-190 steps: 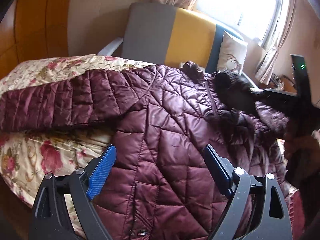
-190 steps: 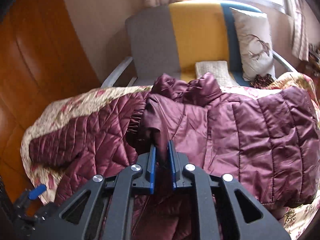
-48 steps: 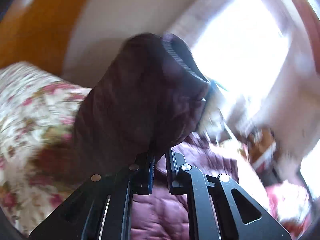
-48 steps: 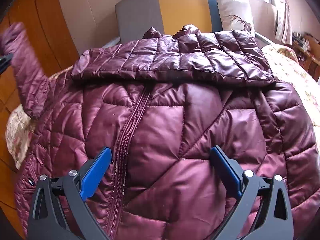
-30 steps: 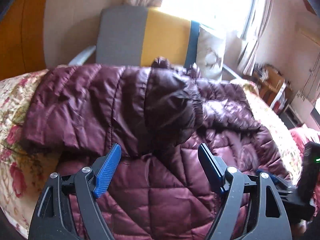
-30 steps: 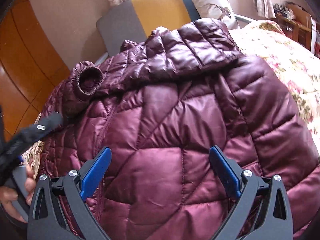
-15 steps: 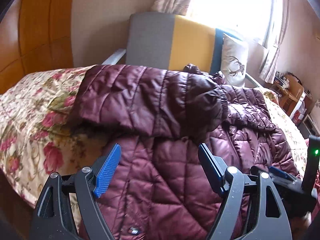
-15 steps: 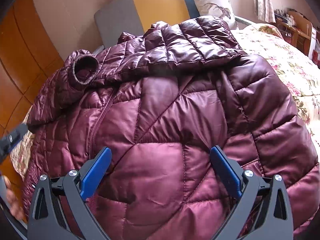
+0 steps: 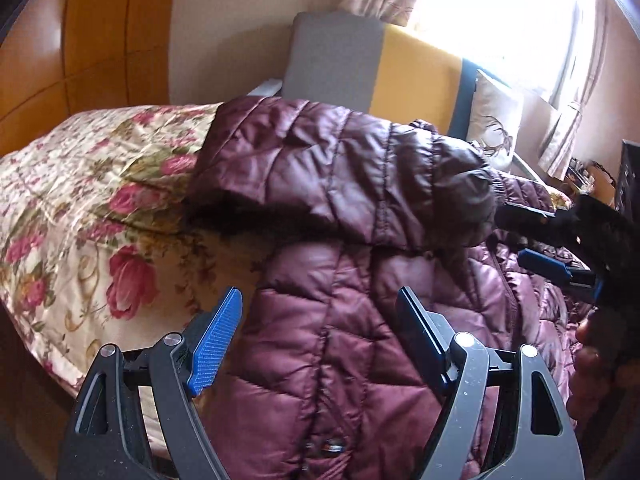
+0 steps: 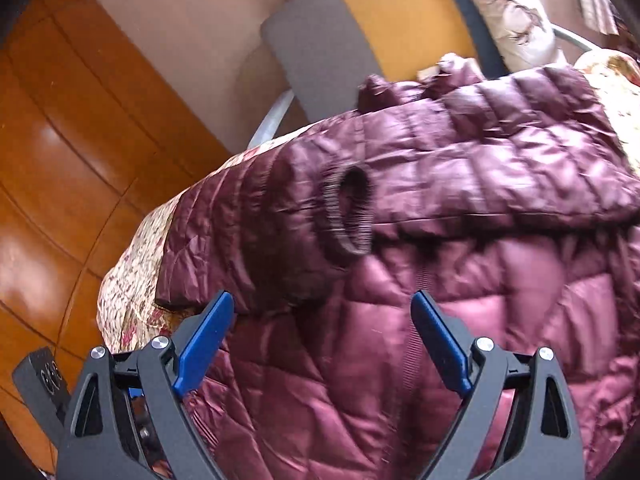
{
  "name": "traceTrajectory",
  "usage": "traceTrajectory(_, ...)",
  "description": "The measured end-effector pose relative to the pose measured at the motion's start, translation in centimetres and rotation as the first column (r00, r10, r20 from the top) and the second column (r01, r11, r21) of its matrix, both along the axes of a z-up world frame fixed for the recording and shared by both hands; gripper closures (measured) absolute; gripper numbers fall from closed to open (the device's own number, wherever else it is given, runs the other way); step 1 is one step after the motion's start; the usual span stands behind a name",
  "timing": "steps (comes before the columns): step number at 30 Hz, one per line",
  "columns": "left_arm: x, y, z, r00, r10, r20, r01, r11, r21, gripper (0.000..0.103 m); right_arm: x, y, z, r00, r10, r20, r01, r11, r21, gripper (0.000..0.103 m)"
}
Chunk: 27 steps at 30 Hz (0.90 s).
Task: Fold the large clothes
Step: 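Grasp the elastic sleeve cuff with the right gripper and lift it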
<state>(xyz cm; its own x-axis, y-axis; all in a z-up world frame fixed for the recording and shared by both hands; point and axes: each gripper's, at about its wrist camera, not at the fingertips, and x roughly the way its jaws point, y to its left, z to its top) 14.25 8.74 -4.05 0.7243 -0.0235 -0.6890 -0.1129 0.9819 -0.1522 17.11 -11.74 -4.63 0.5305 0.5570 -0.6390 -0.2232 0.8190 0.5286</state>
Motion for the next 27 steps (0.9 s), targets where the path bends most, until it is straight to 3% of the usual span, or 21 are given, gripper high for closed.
traceTrajectory(6, 0.2, 1.2, -1.2, 0.999, 0.018, -0.033, -0.018, 1.000, -0.001, 0.025, 1.3, 0.3, -1.8, 0.998, -0.043, -0.052, 0.046, 0.997, 0.069, 0.013)
traceTrajectory(10, 0.6, 1.4, -2.2, 0.998, 0.025, -0.061, -0.025, 1.000, 0.009, 0.025, 3.0, 0.4, -2.4, 0.997, -0.052, -0.065, 0.060, 0.991, 0.124, 0.025)
traceTrajectory(12, 0.7, 1.5, -2.5, 0.997, 0.028, -0.070, -0.028, 1.000, 0.008, 0.025, 4.1, 0.6, -2.8, 0.995, -0.057, -0.083, 0.069, 0.986, 0.154, 0.035)
traceTrajectory(15, 0.7, 1.5, -2.3, 0.997, 0.035, -0.070, -0.035, 0.999, 0.008, 0.025, 5.7, 1.5, -3.1, 0.994, -0.039, -0.106, 0.056, 0.984, 0.168, 0.063)
traceTrajectory(16, 0.7, 1.5, -2.1, 0.997, 0.040, -0.070, -0.039, 0.999, 0.006, 0.025, 5.9, 1.7, -2.9, 0.994, -0.027, -0.103, 0.044, 0.985, 0.167, 0.076)
traceTrajectory(22, 1.1, 2.5, -0.4, 0.995, 0.087, -0.045, -0.087, 0.996, 0.004, 0.025, 4.1, 2.1, 3.0, 0.996, 0.028, 0.090, -0.036, 0.996, 0.086, 0.084)
traceTrajectory(27, 2.9, 1.8, 0.8, 0.995, 0.090, -0.043, -0.087, 0.995, 0.056, 0.025, 3.3, 0.2, 9.9, 0.960, 0.017, 0.281, -0.021, 1.000, 0.013, 0.086)
